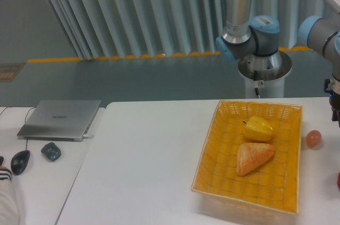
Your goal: Place the red pepper on the table
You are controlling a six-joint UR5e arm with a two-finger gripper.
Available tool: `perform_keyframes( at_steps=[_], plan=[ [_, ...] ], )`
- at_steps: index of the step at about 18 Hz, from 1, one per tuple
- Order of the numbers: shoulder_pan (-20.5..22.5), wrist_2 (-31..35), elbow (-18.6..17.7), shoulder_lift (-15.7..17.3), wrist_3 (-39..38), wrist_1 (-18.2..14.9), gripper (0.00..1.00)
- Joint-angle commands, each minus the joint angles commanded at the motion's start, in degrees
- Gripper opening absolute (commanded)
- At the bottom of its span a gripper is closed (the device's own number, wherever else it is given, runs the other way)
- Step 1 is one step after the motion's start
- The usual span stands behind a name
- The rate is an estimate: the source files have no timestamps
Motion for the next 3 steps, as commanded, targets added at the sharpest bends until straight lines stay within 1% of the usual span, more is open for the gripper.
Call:
perform_keyframes(
  at_steps=[3],
  plan=[
    [0.0, -0.1, 0.0, 0.0, 0.1, 0.0, 1.00]
  ],
)
